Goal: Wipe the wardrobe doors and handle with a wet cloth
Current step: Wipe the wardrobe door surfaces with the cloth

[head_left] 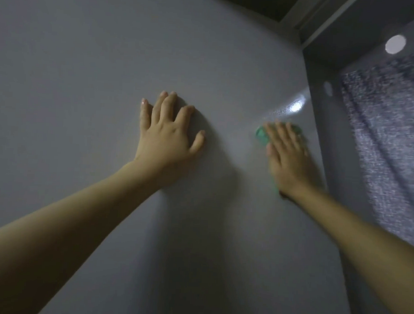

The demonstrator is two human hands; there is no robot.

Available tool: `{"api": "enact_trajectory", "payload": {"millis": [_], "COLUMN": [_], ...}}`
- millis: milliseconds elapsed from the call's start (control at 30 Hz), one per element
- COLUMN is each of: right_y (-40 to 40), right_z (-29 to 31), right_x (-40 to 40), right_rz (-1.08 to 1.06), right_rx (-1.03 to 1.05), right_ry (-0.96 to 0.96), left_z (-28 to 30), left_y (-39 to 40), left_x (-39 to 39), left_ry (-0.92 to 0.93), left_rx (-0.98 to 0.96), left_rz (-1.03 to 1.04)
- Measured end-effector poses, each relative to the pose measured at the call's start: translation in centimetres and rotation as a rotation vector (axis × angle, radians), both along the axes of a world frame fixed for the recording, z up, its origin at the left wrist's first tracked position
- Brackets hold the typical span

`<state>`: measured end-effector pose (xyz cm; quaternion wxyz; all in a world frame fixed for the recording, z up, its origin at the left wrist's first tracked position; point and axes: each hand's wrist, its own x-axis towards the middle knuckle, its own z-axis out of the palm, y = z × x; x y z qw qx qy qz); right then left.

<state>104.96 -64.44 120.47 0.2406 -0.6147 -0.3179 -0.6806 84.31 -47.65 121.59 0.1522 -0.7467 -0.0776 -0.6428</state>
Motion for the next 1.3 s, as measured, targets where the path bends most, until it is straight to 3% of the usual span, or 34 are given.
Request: {"api": "enact_trajectory", "payload": {"millis": [67, 133, 233, 333, 367, 500, 533, 667, 767, 833, 933, 1000, 1167, 1233, 1300], "right_y": [0.1, 1.9, 3.8, 2.3, 1.9, 2.7, 3.8, 7.2, 6.1, 6.0, 8.5, 10.2, 8.0, 8.0, 9.5], "right_z": [3.1, 2.4, -4.7, -8.0, -6.9, -1.8, -2.2, -10.2, -11.4, -9.2, -6.4, -7.4, -11.3, -9.0, -6.2], "right_x": [0.3, -1.0, -3.6, -3.3, -2.6, -2.6, -3.7, -8.1, -8.2, -7.7, -9.3, -10.9, -10.6, -9.8, -10.7], "right_rz": [0.022, 0.052, 0.08, 0.05, 0.022, 0.046, 0.05, 0.073, 0.095, 0.072, 0.112, 0.133, 0.06, 0.051, 0.073], "right_rx": [0.149, 0.22, 0.017, -0.245, -0.205, 0.182, 0.211, -0.138, -0.324, -0.272, -0.02, -0.007, -0.489, -0.421, -0.182], "right_ry": [0.215, 0.277, -0.048, -0.179, -0.166, 0.227, 0.252, -0.049, -0.13, -0.13, 0.032, 0.028, -0.271, -0.258, -0.111], "left_z": [-1.4, -2.8, -4.9, -7.1, -7.5, -9.4, -9.8, -11.2, -12.4, -12.7, -12.8, -12.7, -13.3, -13.8, -14.2], "left_y": [-0.1, -0.3, -0.5, 0.2, 0.5, 1.9, 2.1, 2.7, 3.4, 4.0, 4.7, 5.1, 5.9, 6.4, 7.2], "left_x": [0.0, -0.1, -0.3, -1.0, -1.4, -3.4, -3.8, -4.6, -5.1, -5.5, -6.2, -6.6, -8.1, -9.0, -10.0], "left_ry": [0.01, 0.0, -0.023, 0.036, 0.045, 0.025, 0.023, -0.002, -0.008, -0.02, -0.059, -0.068, -0.054, -0.046, -0.059], "left_rx": [-0.002, -0.002, 0.002, 0.017, 0.023, 0.021, 0.015, 0.006, 0.004, -0.005, -0.009, -0.023, -0.001, 0.003, -0.025], "left_rz": [0.014, 0.014, -0.006, 0.048, 0.061, 0.073, 0.071, 0.094, 0.101, 0.103, 0.118, 0.126, 0.169, 0.18, 0.189]}}
